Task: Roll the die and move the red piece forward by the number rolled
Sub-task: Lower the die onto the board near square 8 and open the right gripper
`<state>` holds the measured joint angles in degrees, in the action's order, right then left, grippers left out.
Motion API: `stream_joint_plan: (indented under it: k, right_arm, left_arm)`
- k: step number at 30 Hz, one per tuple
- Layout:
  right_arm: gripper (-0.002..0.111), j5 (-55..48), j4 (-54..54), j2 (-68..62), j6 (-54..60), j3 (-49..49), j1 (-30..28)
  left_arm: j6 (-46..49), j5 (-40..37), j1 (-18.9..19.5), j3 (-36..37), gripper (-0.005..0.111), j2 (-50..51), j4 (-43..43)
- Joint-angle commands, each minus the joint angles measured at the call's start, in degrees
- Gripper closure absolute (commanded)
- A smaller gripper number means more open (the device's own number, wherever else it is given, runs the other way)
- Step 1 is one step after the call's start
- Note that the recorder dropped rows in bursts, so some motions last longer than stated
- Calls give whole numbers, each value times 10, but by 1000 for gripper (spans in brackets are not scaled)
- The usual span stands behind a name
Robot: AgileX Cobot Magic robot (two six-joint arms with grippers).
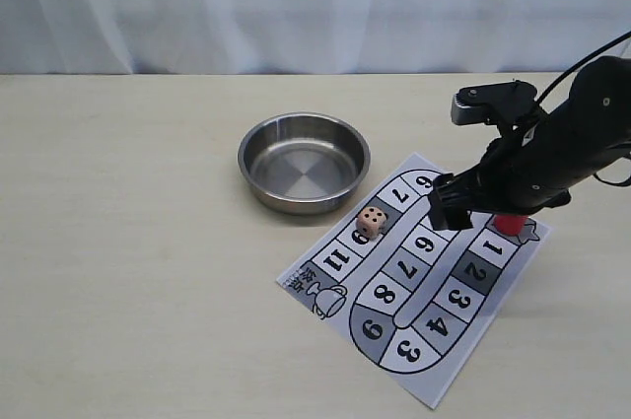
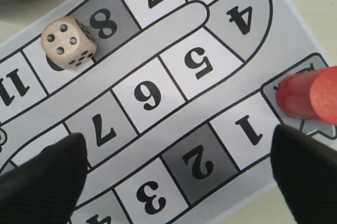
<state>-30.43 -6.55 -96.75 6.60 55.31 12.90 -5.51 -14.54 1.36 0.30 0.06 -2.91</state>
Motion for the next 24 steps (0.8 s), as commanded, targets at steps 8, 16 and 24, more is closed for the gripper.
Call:
stream_joint_plan:
  k: [8,16,24]
  right_arm:
    - [63,27,-55,4,92,-1,0]
    - [88,34,-225,-26,258,-1,0]
    - [104,35,-331,-85,384,-1,0]
  left_arm:
    - [-2,7,0,-3,107,-1,1]
    - [-2,7,0,-3,107,-1,1]
    - [-2,7,0,-3,107,-1,1]
